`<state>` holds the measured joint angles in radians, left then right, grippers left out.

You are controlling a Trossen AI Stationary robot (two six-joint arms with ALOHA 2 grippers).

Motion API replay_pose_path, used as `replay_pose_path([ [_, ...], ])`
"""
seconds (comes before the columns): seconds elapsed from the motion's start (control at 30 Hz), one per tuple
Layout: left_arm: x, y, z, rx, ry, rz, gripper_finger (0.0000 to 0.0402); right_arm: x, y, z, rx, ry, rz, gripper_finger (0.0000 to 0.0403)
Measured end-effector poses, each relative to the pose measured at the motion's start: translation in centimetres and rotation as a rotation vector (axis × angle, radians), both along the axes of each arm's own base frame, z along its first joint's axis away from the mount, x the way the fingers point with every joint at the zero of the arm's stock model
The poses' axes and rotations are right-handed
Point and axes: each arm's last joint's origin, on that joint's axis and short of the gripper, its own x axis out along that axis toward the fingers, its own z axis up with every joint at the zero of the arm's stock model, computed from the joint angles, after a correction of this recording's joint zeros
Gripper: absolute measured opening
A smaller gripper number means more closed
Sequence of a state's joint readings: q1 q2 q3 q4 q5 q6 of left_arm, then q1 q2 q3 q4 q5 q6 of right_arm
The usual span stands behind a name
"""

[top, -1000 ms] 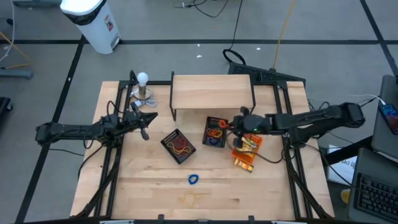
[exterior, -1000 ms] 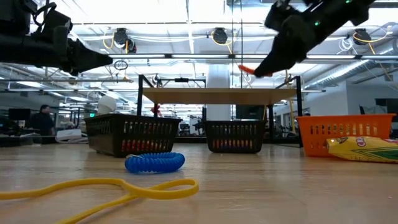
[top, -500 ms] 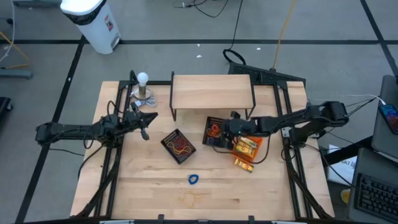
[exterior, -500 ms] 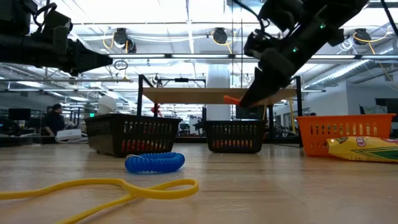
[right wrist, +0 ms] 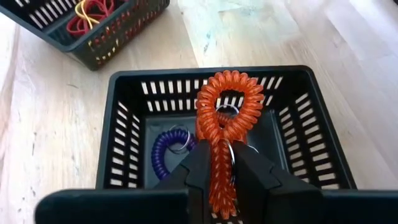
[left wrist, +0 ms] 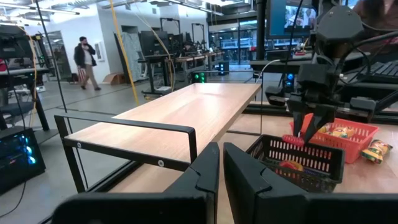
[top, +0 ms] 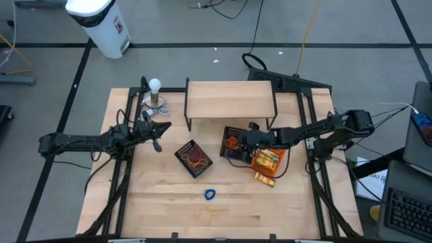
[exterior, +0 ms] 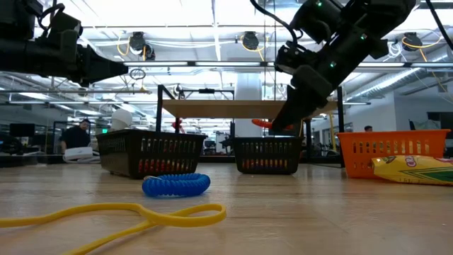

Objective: Pick & Place Office Desk Supplies
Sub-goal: Put the orange spring keychain into the right black bin

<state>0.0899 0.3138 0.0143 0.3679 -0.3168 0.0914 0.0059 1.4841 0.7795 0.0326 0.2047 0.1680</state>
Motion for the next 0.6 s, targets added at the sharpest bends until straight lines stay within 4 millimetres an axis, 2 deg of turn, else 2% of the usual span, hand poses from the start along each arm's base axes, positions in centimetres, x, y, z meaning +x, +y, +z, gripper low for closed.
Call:
replay_pose_path([
  [0.33, 0.0, 0.0, 0.0, -0.009, -0.004, -0.001, 0.0026, 0.06, 0.06, 0.04, -0.003, -0.003, 0.034, 0.0077],
  [0.6, 0.0, 0.0, -0.01, -0.016, -0.006, -0.001, 0.0026, 0.2, 0.06, 0.2, 0.008, -0.029, 0.025, 0.0158],
])
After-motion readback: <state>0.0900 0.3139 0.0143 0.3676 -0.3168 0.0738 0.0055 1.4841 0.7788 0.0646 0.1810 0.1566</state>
